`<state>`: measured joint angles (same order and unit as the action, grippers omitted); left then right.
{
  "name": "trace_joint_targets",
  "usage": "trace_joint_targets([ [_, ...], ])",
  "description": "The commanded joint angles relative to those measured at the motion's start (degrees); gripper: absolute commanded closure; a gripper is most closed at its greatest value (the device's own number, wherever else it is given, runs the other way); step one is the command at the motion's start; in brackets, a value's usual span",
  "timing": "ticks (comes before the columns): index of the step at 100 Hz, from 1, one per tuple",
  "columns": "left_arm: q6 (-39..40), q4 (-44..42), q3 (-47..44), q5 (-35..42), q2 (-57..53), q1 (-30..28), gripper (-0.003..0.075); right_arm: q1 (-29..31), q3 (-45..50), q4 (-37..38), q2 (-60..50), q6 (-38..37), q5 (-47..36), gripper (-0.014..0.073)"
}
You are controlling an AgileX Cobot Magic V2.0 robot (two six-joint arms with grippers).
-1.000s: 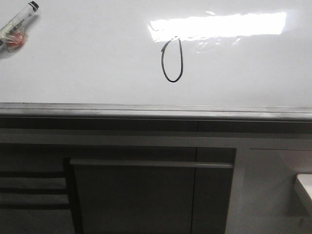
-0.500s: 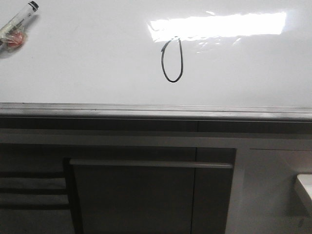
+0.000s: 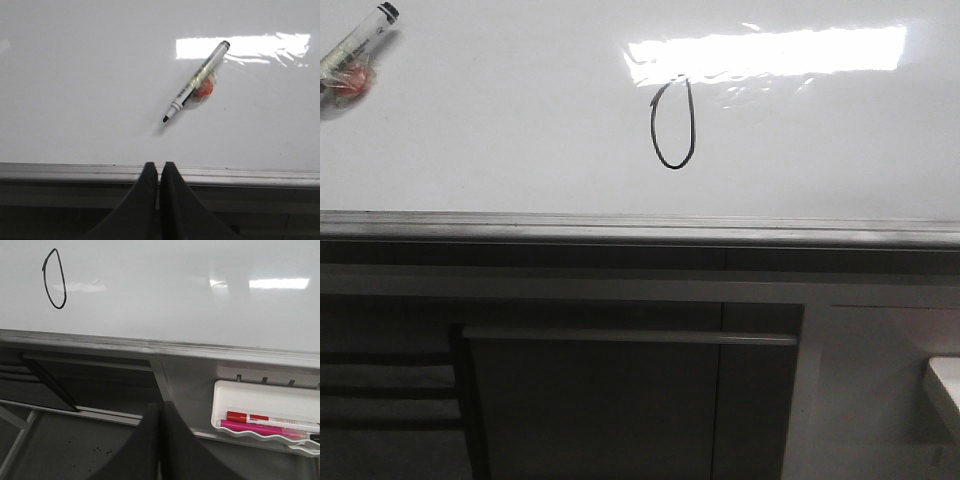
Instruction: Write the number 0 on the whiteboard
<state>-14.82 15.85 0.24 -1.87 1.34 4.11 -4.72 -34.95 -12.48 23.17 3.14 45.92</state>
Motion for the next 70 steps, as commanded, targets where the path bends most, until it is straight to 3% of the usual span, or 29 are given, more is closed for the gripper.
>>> trace_joint_targets([
  [1,0.6,0.1,-1.41,2.95,-1.49,0.39,0.0741,0.29,-1.52,-0.07,0.31,0.23,-3.75,0.0666],
  [25,0.6,-0.61,-1.41,-0.53,-3.03,0.42,0.0741,0.29,-1.52,-0.07,0.31,0.23,-3.73,0.0666],
  [70,0.6,-0.61,-1.41,-0.38,-2.94,0.42,0.0741,0.29,-1.52,-0.07,0.31,0.23,-3.73,0.0666],
])
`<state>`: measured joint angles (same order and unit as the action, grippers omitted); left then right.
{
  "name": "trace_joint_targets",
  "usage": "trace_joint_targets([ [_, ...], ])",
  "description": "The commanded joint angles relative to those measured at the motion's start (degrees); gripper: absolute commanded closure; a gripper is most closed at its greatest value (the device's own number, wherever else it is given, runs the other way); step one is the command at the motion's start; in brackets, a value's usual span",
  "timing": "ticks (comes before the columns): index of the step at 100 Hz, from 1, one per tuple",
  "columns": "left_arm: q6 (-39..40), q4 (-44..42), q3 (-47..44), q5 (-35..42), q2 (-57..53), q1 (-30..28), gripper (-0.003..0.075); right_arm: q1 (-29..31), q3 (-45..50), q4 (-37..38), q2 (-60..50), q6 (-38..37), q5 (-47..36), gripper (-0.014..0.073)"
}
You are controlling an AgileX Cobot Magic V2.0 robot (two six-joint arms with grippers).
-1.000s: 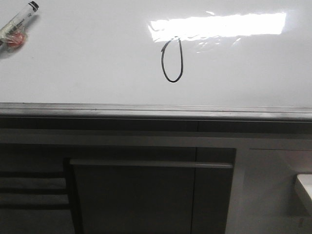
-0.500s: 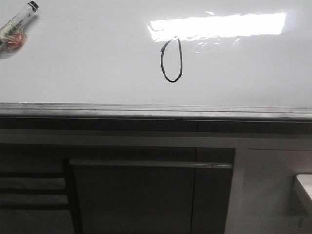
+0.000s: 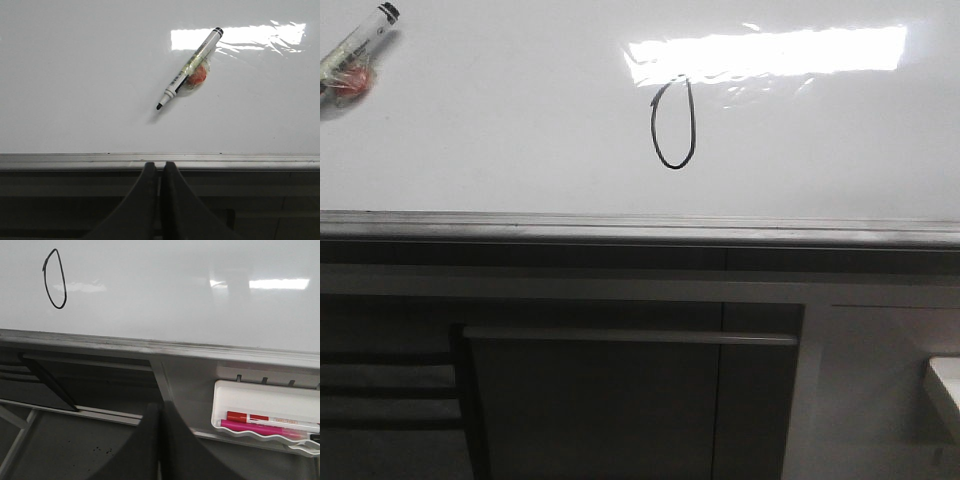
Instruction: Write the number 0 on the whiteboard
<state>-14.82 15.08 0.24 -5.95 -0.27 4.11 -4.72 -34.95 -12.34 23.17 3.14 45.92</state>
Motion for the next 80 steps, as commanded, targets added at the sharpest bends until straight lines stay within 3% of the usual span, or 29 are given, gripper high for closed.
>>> trace_joint_targets([
  [1,0.6,0.16,-1.41,3.69,-1.33,0.42,0.0741,0.29,-1.52,-0.21,0.31,0.23,-3.73,0.0666],
  [17,0.6,0.16,-1.41,3.69,-1.33,0.42,0.0741,0.29,-1.52,-0.21,0.31,0.38,-3.73,0.0666],
  [27,0.6,0.16,-1.41,3.69,-1.33,0.42,0.074,0.58,0.85,4.16,-2.11,1.88,-6.59,0.0666],
  [39,0.6,0.16,-1.41,3.69,-1.33,0.42,0.0741,2.38,10.08,8.66,-8.61,1.88,-19.91,0.0666],
  [56,0.6,0.16,-1.41,3.69,-1.33,0.42,0.0741,5.87,26.55,9.56,-17.75,1.88,-41.64,0.0666],
  [70,0.6,0.16,-1.41,3.69,-1.33,0.42,0.074,5.99,34.97,7.61,-21.68,1.88,-48.42,0.0666],
  [80,0.6,0.16,-1.41,3.69,-1.33,0.42,0.0741,5.99,36.09,4.44,-23.6,1.78,-46.41,0.0666],
])
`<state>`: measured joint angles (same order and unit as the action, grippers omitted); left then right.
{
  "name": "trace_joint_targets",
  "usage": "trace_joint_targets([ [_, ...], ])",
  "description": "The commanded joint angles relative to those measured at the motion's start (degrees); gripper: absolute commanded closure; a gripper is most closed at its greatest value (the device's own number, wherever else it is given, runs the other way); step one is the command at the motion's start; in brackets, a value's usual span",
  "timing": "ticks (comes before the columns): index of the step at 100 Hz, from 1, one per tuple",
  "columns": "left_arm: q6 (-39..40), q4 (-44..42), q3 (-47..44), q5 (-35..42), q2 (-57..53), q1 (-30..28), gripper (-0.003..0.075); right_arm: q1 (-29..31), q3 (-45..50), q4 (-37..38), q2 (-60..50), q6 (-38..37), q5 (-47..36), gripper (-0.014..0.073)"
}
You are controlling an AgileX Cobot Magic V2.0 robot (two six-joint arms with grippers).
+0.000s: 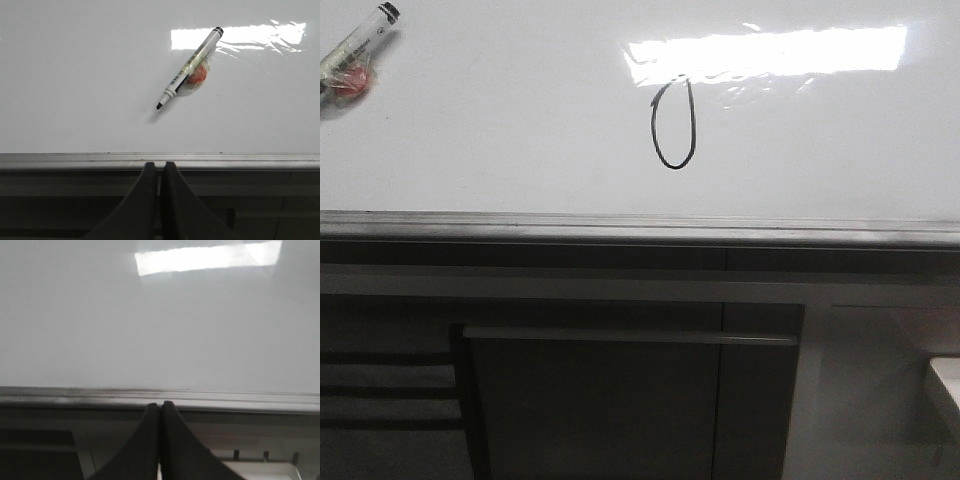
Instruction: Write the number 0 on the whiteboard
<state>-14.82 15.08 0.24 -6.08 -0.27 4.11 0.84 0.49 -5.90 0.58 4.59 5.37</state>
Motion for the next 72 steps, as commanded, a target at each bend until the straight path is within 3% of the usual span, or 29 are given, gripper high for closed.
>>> trace_joint_targets([
  [1,0.6,0.16,-1.41,3.82,-1.33,0.42,0.074,0.43,0.64,-2.04,-1.35,0.32,-5.75,0.0666],
  [72,0.6,0.16,-1.41,3.82,-1.33,0.42,0.0741,0.44,0.76,-1.79,-2.19,0.32,-5.07,0.0666],
])
